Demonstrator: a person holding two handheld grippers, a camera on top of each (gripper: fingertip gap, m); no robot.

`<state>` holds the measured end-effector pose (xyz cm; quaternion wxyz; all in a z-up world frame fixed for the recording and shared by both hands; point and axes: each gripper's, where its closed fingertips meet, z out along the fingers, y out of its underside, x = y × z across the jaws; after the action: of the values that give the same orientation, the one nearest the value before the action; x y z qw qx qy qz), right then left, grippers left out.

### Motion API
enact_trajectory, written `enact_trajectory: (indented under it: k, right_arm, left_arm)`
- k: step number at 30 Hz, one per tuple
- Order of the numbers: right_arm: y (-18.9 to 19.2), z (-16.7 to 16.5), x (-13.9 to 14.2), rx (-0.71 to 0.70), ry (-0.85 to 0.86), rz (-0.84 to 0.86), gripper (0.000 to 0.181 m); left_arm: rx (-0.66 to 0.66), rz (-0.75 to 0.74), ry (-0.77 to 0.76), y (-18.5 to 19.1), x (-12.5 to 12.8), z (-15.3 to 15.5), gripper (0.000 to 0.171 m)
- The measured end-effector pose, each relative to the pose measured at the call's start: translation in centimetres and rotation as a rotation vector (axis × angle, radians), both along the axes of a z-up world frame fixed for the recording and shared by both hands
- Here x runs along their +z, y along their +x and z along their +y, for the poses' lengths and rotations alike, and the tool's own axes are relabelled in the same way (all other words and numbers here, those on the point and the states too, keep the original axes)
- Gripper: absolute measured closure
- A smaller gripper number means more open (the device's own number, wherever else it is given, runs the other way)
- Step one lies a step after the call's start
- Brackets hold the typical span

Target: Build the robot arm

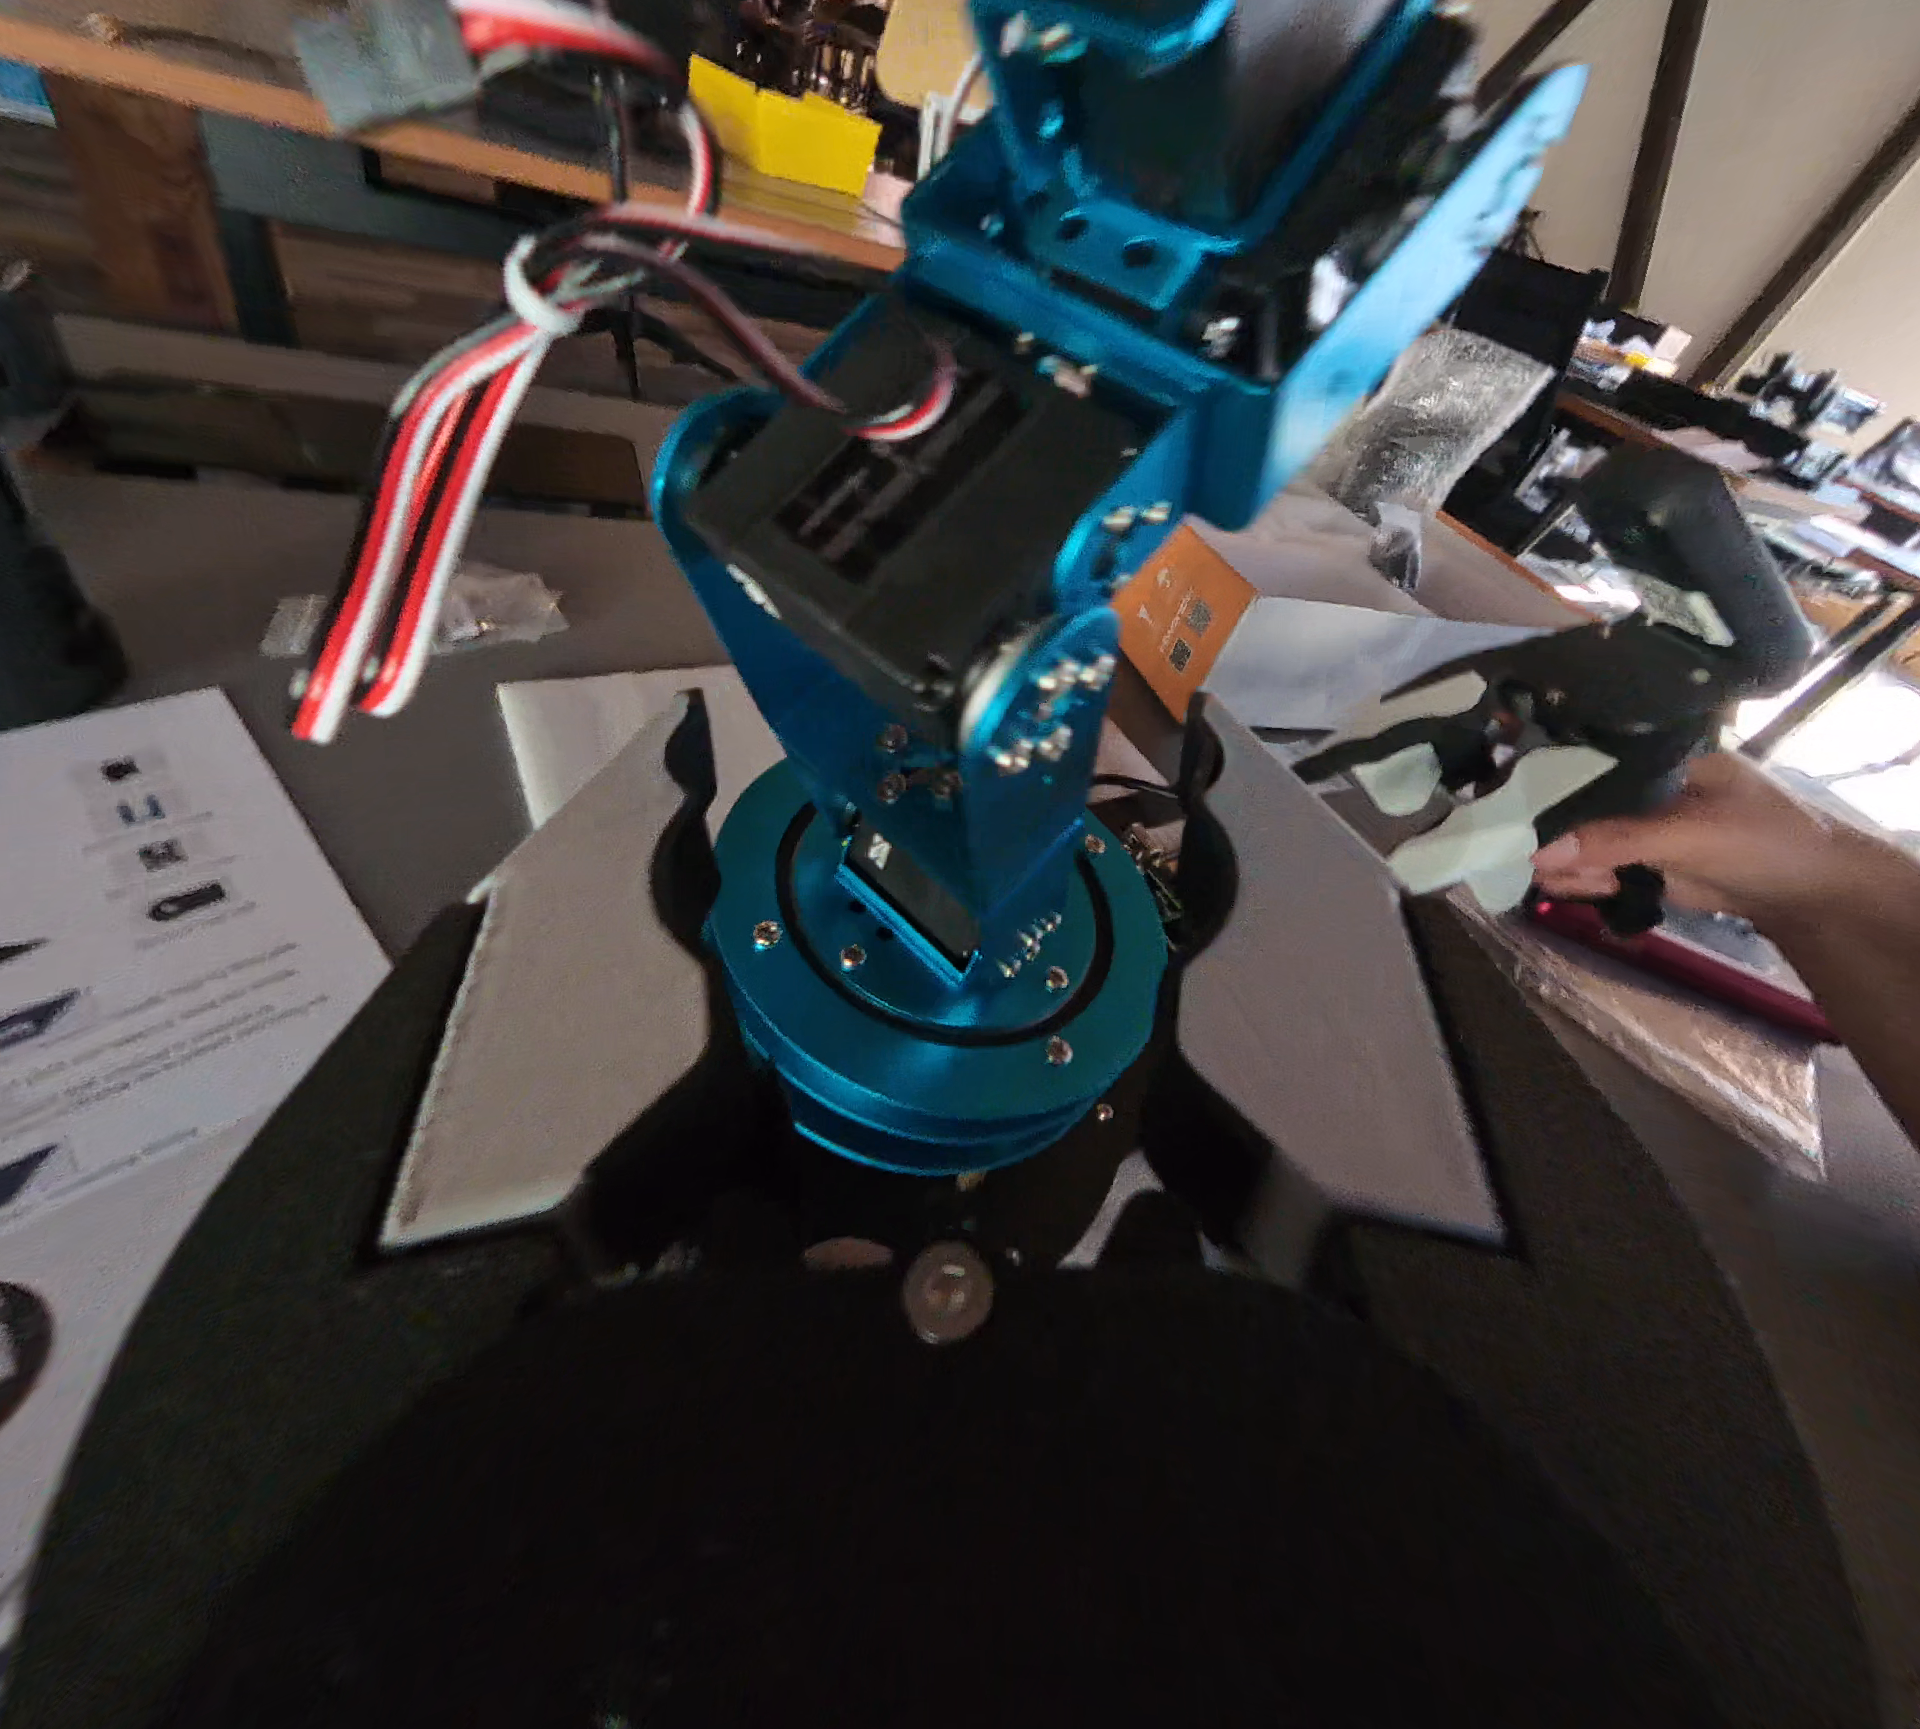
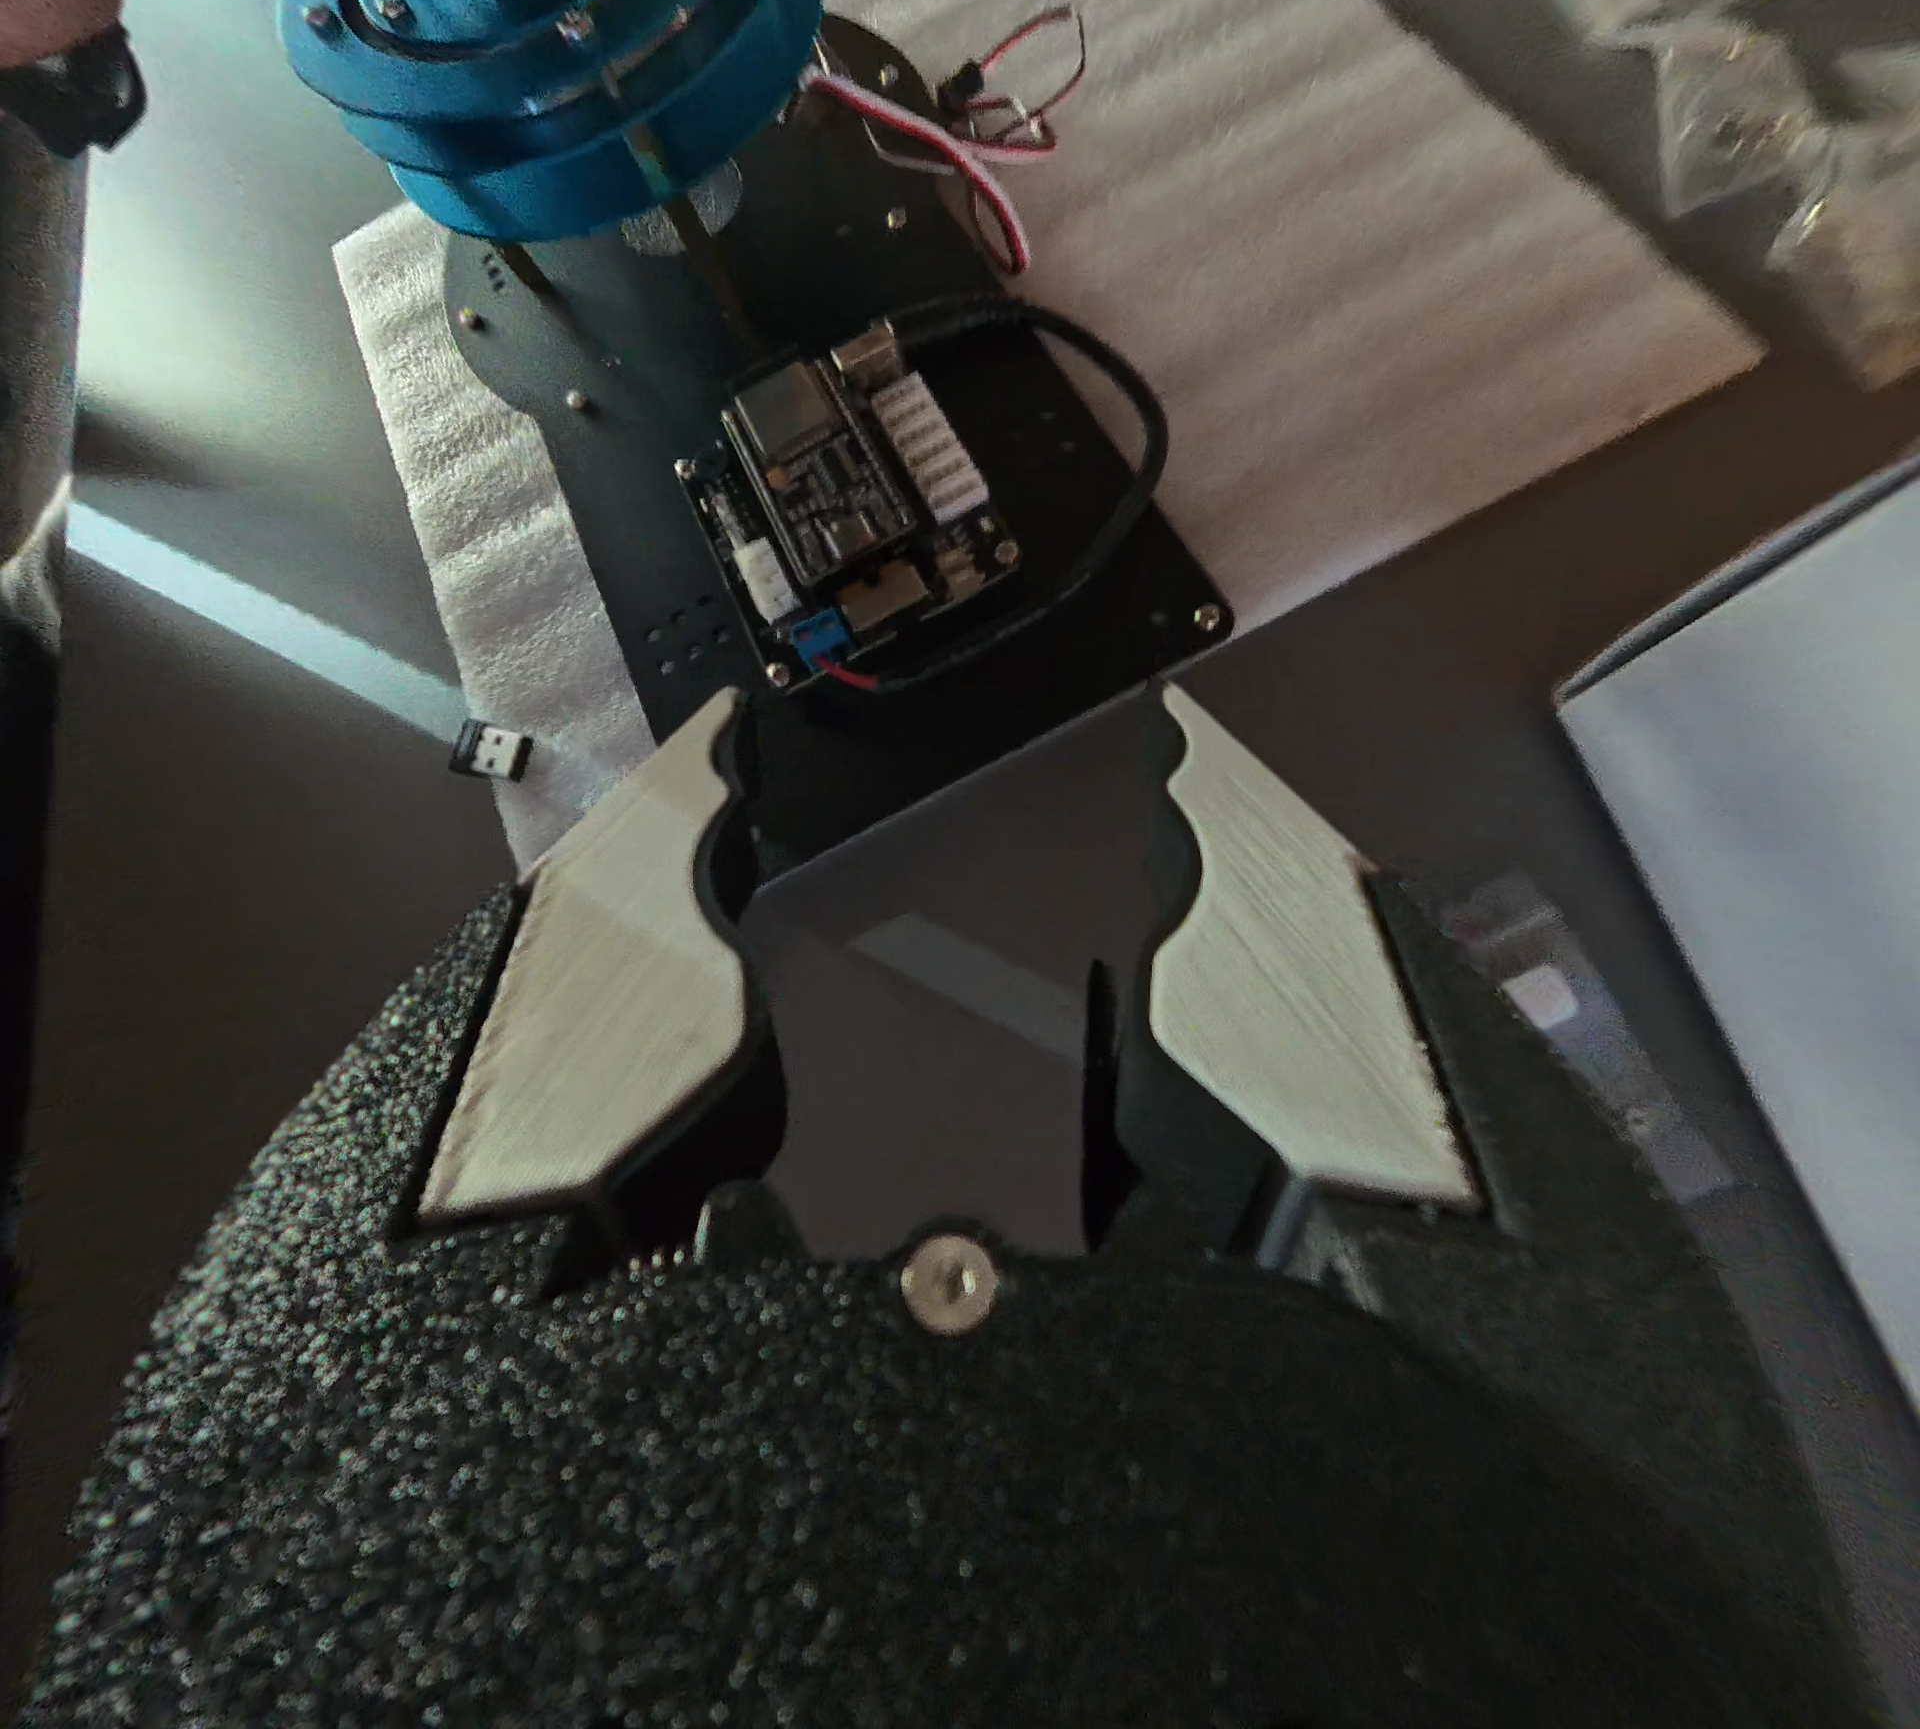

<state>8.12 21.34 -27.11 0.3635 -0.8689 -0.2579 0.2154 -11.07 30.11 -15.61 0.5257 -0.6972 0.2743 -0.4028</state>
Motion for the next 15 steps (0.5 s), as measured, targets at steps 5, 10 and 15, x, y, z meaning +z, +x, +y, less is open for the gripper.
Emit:
enact_trajectory:
  k: [5,10,15]
  right_arm:
    - [0.6,0.4,-0.5,0.023,0.041,0.0,0.112]
    - [1.5,3.1,0.9,0.083,-0.02,-0.077,0.113]
    - [0.5,6.2,2.0,0.277,-0.109,-0.068,0.121]
  left_arm:
    - [0.018,-0.07,-0.025,1.0,-0.2,1.2,0.102]
    - [0.028,-0.056,0.037,0.7,-0.1,0.9,0.104]
    - [0.023,-0.088,0.125,0.3,0.5,0.0,0.105]
